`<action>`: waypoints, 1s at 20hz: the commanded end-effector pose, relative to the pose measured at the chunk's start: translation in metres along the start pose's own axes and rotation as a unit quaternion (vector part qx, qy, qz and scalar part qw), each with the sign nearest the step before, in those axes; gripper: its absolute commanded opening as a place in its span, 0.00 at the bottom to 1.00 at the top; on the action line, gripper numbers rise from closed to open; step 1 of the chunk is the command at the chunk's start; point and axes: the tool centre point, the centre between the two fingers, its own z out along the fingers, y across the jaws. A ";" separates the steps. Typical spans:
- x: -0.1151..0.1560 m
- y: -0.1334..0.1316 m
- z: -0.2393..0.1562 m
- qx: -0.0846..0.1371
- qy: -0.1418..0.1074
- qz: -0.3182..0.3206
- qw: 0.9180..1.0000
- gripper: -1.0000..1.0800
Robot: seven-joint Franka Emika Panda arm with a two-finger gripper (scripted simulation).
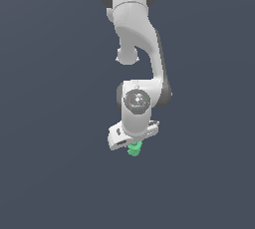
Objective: Pick up the object and move it to a goal position.
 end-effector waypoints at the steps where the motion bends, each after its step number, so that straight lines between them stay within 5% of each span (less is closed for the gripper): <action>1: 0.000 0.000 0.000 0.000 0.000 0.000 1.000 0.00; 20: -0.015 0.004 -0.030 0.000 0.000 0.000 1.000 0.00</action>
